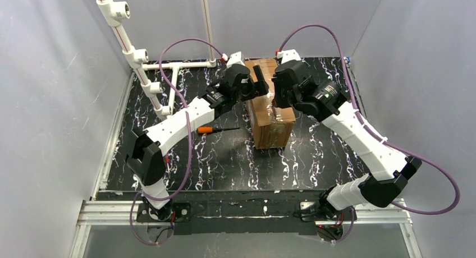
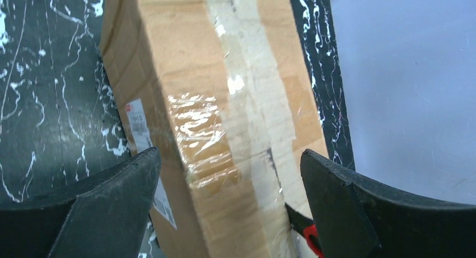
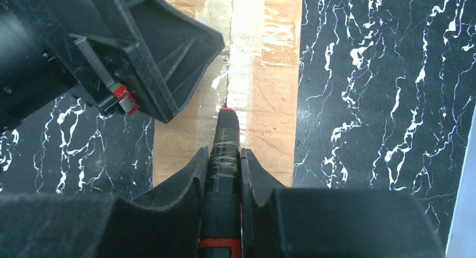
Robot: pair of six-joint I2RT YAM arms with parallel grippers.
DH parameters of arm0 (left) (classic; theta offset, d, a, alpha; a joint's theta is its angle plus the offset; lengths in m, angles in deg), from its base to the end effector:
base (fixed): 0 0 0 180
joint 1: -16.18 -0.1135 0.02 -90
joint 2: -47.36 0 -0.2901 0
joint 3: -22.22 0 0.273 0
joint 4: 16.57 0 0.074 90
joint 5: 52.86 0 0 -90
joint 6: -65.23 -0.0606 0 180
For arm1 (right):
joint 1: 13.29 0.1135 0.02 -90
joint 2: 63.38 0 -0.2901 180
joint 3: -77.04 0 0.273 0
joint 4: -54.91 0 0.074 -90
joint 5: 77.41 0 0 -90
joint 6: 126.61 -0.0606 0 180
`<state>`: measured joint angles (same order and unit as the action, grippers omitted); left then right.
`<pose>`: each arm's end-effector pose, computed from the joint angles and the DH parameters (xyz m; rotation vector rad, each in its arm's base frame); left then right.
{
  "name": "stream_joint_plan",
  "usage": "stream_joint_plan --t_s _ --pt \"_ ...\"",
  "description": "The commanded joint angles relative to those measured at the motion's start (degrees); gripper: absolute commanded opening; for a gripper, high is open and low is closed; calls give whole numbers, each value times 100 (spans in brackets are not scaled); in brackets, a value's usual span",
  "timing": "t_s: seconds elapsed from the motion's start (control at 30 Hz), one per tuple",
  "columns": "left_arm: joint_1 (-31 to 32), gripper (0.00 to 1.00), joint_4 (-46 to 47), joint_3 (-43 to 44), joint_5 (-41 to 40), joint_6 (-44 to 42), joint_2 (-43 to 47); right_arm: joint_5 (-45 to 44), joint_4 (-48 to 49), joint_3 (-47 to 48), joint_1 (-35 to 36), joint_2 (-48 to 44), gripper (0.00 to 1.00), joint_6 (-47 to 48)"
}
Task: Unpack the express box
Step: Cut the express box at the center of the board.
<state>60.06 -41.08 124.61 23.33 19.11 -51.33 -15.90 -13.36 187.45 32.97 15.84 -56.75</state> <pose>0.3419 -0.3087 0.3707 -0.1669 1.9983 -0.7809 0.2289 0.1973 0.4631 -0.2176 2.1208 0.1271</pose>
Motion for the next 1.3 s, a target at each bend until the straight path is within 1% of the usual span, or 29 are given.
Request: stream_joint_plan --t_s 0.0,0.07,0.13,0.3,0.37,0.5,0.63,0.7,0.8,0.9,0.93,0.97,1.0,1.07,1.17,1.27 --pt "-19 94 178 413 -215 -402 -251 54 -30 -10 32 -161 1 105" --pt "-19 94 -98 659 -298 -337 -480 33 -58 83 32 -124 1 126" --pt "-17 94 -125 650 -382 -269 -627 28 -83 167 40 -102 1 136" --pt "-16 94 -606 889 -934 -393 -1054 36 -287 508 48 -20 1 155" --pt "-16 94 -686 979 -1149 -536 -1180 -19 -419 710 111 13 1 111" --pt "-19 93 -1077 1017 -1433 -352 -1299 -254 -773 1026 326 57 1 -48" --pt "-19 93 -777 648 -1425 -268 -1142 -435 -671 475 366 64 1 -89" --pt "-19 93 -868 683 -1529 -281 -1119 -348 -654 386 367 40 1 -153" --pt "-16 93 -873 687 -1594 -300 -1068 -396 -690 592 370 -43 1 -174" --pt "-16 92 -875 737 -1590 -247 -1090 -305 -546 216 366 -44 1 -177" --pt "-19 92 -902 759 -1590 -226 -1117 -296 -743 337 371 45 1 -230" --pt "-20 92 -940 772 -1601 -217 -1136 -235 -952 698 390 85 1 -268" --pt "-20 92 -975 778 -1619 -201 -1142 -262 -940 849 425 6 1 -279" --pt "-15 93 -978 734 -1671 -170 -1126 -421 -759 786 445 -165 1 -231" --pt "-12 93 -931 688 -1700 -147 -1145 -334 -827 415 445 -137 1 -333" --pt "-19 93 -1092 797 -1713 -162 -1202 -202 -870 641 445 -292 1 -467"
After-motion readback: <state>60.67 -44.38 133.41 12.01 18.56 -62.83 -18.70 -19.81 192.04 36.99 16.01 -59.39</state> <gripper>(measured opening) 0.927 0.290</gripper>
